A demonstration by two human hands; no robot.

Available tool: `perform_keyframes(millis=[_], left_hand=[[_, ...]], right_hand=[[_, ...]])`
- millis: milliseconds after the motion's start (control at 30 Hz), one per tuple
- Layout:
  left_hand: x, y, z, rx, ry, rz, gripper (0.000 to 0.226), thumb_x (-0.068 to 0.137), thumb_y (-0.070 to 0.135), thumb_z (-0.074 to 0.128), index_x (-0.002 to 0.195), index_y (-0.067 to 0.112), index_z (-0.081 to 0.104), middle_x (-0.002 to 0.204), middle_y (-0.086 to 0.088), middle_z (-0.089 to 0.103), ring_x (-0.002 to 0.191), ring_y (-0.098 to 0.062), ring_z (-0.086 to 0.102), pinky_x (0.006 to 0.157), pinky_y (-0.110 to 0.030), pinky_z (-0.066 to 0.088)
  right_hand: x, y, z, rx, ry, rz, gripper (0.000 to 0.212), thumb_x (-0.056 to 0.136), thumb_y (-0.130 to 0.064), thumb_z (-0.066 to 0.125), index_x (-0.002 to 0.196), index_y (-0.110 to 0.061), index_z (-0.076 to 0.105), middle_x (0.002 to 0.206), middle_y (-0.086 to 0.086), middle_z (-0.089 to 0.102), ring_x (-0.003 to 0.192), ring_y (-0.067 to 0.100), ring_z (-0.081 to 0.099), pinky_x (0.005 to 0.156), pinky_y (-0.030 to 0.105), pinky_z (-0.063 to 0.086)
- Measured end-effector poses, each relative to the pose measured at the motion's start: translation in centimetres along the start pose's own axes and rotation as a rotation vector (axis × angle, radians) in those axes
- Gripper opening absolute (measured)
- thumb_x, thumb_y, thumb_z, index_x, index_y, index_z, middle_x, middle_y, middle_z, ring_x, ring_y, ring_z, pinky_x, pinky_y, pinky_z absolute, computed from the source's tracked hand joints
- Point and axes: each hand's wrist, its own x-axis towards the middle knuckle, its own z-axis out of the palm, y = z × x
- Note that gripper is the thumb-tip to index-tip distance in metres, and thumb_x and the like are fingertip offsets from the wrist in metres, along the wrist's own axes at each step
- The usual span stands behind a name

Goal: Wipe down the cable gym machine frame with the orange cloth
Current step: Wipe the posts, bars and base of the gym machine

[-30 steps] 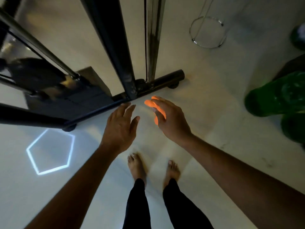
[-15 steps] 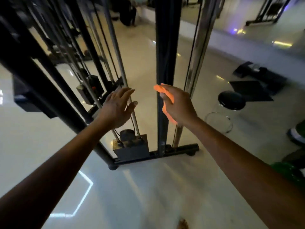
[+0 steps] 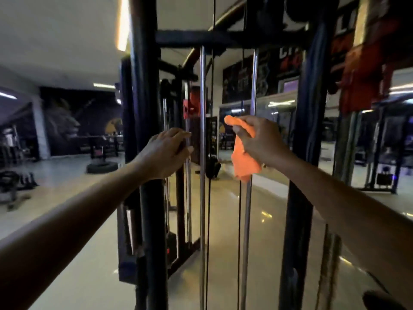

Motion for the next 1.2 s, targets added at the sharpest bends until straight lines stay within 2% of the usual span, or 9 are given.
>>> perform_keyframes(millis=[67,233,433,633,800,867,1000,1067,1200], left_hand=[[2.1,-2.0,-3.2,-0.004,0.058,0.016,0.055,0.111,0.052,0.046,0.160,0.029,0.041,0.165,-0.001,0.040,0.151,-0.025,0.039,0.120,-0.053,0.035],[7.3,-5.6,-8.4,0.012,0.196,0.070,0.052,0.109,0.053,0.046,0.157,0.031,0.044,0.158,0.003,0.045,0.146,-0.020,0.043,0.117,-0.049,0.038],[13.8,-9.1,-11.2,-0.007,0.365,0.062,0.045,0.109,0.048,0.051,0.149,0.028,0.050,0.152,0.000,0.049,0.137,-0.020,0.049,0.107,-0.053,0.050],[20.1,-10.7,-12.8,0.064,0.492,0.058,0.046,0.109,0.046,0.045,0.147,0.022,0.052,0.147,0.000,0.051,0.130,-0.016,0.050,0.100,-0.038,0.046],[23.7,-11.9,-13.1,0.086,0.550,0.059,0.044,0.110,0.035,0.054,0.149,0.017,0.053,0.151,-0.003,0.048,0.133,-0.016,0.045,0.099,-0.028,0.030],[24.7,-12.9,-13.0,0.099,0.563,0.074,0.043,0.109,0.033,0.055,0.149,0.016,0.053,0.152,-0.003,0.047,0.134,-0.018,0.045,0.101,-0.028,0.029],[26.1,-15.2,-12.7,0.225,0.574,0.126,0.046,0.107,0.041,0.049,0.146,0.017,0.056,0.153,-0.003,0.049,0.141,-0.023,0.045,0.115,-0.040,0.033],[26.6,-16.7,-12.6,0.277,0.588,0.186,0.053,0.104,0.047,0.039,0.143,0.018,0.058,0.153,-0.003,0.050,0.145,-0.024,0.044,0.122,-0.047,0.032],[27.4,-19.6,-11.4,0.275,0.640,0.278,0.055,0.110,0.043,0.032,0.149,0.013,0.055,0.167,-0.007,0.039,0.163,-0.026,0.021,0.130,-0.055,0.024]], right_hand=[[4.0,-2.9,0.0,-0.016,0.041,-0.040,0.036,0.108,-0.036,0.066,0.141,-0.021,0.066,0.115,-0.004,0.068,0.079,0.002,0.061,0.056,0.003,0.038],[12.8,-7.6,0.3,0.003,0.155,-0.157,0.032,0.104,-0.039,0.071,0.131,-0.024,0.062,0.123,-0.003,0.067,0.107,0.014,0.061,0.081,0.029,0.043],[20.7,-11.0,1.7,0.059,0.274,-0.258,0.024,0.106,-0.037,0.070,0.126,-0.027,0.059,0.108,-0.008,0.059,0.080,-0.005,0.056,0.061,0.012,0.039],[28.3,-11.5,4.0,0.155,0.407,-0.431,0.032,0.106,-0.033,0.070,0.136,-0.024,0.062,0.131,-0.011,0.056,0.115,0.008,0.053,0.093,0.029,0.048],[31.8,-9.3,6.4,0.111,0.540,-0.515,0.035,0.107,-0.028,0.068,0.140,-0.020,0.061,0.149,0.001,0.056,0.126,0.006,0.049,0.096,0.016,0.039],[32.2,-7.3,7.6,0.029,0.469,-0.524,0.036,0.110,-0.027,0.063,0.145,-0.018,0.060,0.156,0.003,0.051,0.139,0.014,0.048,0.111,0.029,0.043],[32.2,-4.1,9.4,-0.458,0.484,-0.461,0.048,0.116,-0.047,0.040,0.159,-0.025,0.046,0.170,0.004,0.039,0.165,0.035,0.018,0.133,0.063,0.014],[32.0,-4.1,10.3,-0.538,0.512,-0.474,0.058,0.115,-0.056,0.032,0.164,-0.025,0.036,0.175,0.004,0.031,0.167,0.033,0.012,0.133,0.066,0.002],[32.6,-6.3,13.9,-0.541,0.524,-0.492,0.064,0.114,-0.055,0.030,0.169,-0.022,0.027,0.178,0.007,0.020,0.168,0.033,0.002,0.133,0.062,0.004]])
